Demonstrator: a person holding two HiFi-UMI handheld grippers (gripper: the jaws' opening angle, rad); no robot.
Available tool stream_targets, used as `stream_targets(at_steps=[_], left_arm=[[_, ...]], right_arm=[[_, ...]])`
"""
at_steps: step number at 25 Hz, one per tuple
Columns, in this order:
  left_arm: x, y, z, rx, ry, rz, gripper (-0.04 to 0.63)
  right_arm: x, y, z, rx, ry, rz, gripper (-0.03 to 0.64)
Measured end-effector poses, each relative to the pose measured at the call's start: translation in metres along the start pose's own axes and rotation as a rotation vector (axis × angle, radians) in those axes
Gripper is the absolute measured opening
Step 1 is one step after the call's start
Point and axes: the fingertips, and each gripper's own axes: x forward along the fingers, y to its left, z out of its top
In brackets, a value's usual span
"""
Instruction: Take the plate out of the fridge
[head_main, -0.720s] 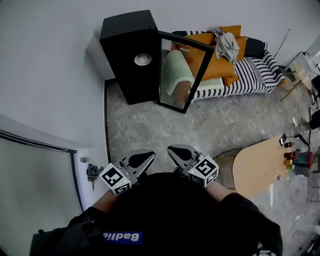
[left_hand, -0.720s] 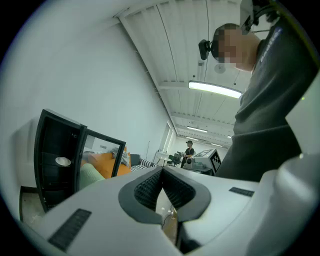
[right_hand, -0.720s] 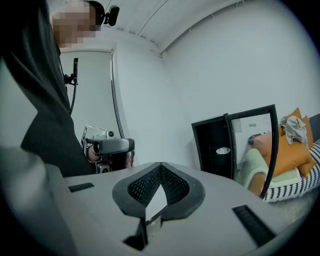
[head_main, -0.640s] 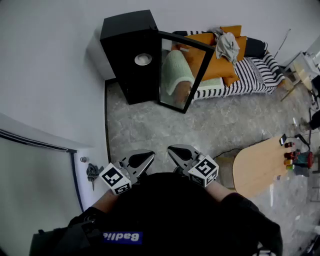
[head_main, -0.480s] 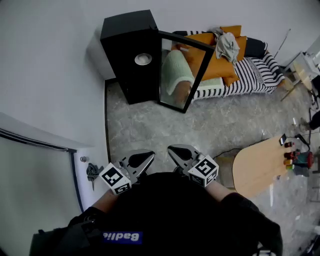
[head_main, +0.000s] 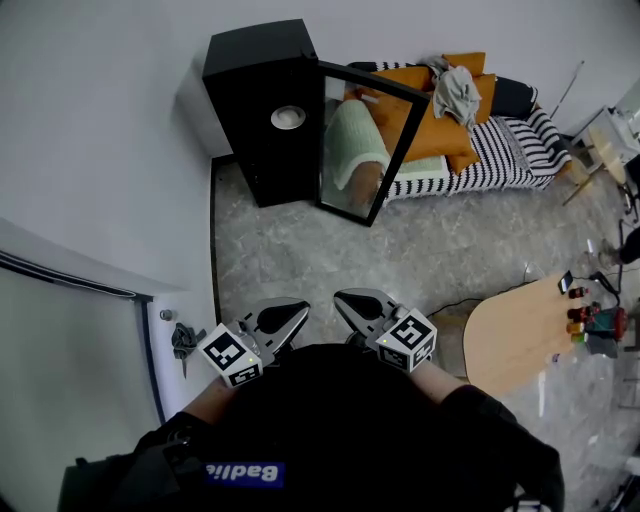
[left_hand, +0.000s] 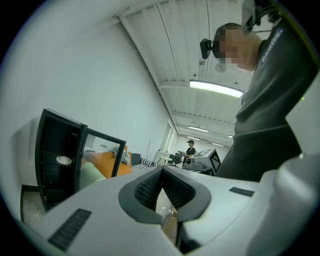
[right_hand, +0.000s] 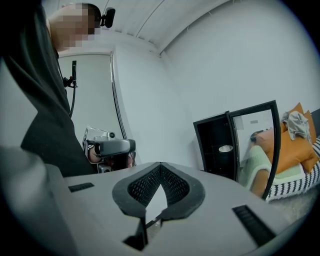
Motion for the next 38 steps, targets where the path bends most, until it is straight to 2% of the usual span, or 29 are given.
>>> stream_targets(at_steps=[18,25,34,38], left_arm=[[0.050,-0.026,0.000,0.014,-0.016,0.090,0.008],[0.076,-0.046,-0.008,0.015,0.009,0.101,0.008],[0.082,-0.042,-0.011,0.010,-0.005,0.127,0.008],[0.083,-0.028,-0.011,-0.001,-0.013,0.106,0.008]], right_arm=[[-0.045,-0.039,-0.010,0.008,0.005,0.087,0.008],[-0.074,-0.054,-0.015,0.007,0.014,0.097,0.008],[-0.075,-0.063,-0.021,0.013,0.021,0.107,0.008],[-0.067,-0.073,-0.022,0.014,0.036,0.079,0.008]])
